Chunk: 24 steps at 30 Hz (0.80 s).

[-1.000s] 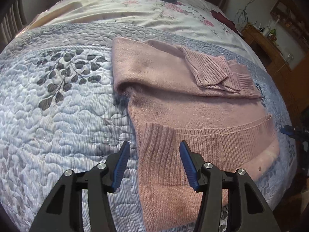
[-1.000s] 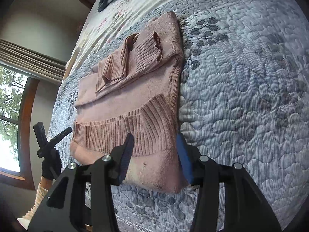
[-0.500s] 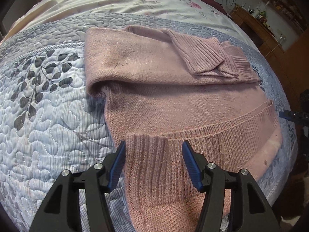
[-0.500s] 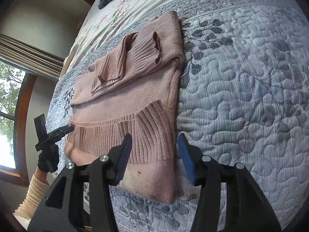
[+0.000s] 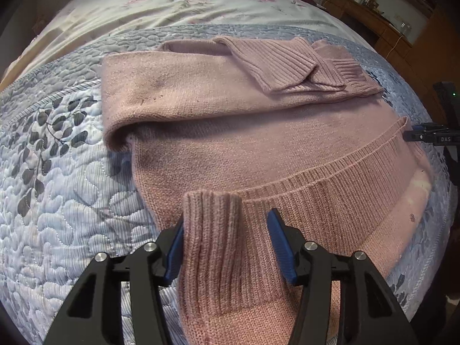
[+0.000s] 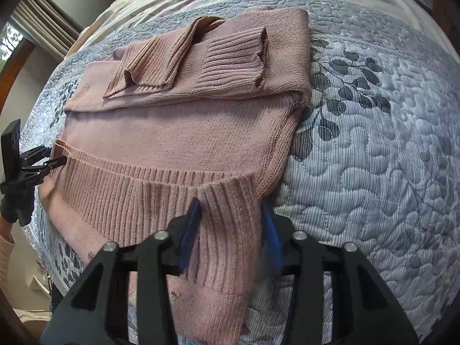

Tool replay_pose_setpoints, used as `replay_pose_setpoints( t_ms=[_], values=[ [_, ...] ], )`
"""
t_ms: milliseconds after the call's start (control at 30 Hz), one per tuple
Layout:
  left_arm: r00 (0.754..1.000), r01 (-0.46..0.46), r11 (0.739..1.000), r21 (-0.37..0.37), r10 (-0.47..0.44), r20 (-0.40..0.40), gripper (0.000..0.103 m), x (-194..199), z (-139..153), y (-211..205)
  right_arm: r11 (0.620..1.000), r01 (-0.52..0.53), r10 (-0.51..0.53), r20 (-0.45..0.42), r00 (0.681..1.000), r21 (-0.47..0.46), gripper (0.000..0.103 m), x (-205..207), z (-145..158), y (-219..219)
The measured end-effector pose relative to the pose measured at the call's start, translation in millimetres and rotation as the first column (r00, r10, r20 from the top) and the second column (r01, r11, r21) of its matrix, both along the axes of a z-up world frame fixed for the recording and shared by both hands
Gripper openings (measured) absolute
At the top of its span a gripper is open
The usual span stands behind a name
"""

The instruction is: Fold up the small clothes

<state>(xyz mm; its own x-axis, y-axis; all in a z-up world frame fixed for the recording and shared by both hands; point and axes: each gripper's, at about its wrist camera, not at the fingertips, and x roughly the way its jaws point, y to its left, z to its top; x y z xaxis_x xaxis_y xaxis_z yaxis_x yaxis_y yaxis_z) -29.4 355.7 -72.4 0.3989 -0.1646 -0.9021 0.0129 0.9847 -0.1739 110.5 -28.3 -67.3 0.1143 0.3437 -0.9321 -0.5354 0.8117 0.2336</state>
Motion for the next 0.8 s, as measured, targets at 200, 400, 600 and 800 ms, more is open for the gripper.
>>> replay_pose_setpoints(
  t_ms=[200, 400, 600, 800],
  values=[
    [0.997, 0.000, 1.000, 0.010, -0.001, 0.074, 0.016, -16.2, 18.0, -4.2, 0.999, 0.023, -0.025, 0.060, 0.998, 0.033, 0.013, -15.6, 18.8, -20.3],
    [0.990, -0.010, 0.999, -0.045, 0.017, 0.139, 0.013, -40.1, 37.9, -11.8, 0.997, 0.025, -0.032, 0.082, 0.996, 0.077, 0.010, -43.6, 40.2, -38.0],
    [0.974, -0.064, 0.995, -0.071, 0.078, 0.214, 0.012, -37.2, 72.4, -1.6, 0.983, 0.042, -0.058, 0.083, 0.995, 0.180, 0.009, -37.1, 71.3, -39.1],
    [0.944, -0.126, 0.990, -0.063, 0.139, 0.298, 0.012, 6.7, 107.4, 22.0, 0.970, 0.069, -0.104, 0.140, 0.985, 0.233, 0.009, 12.3, 108.6, -22.6]
  ],
)
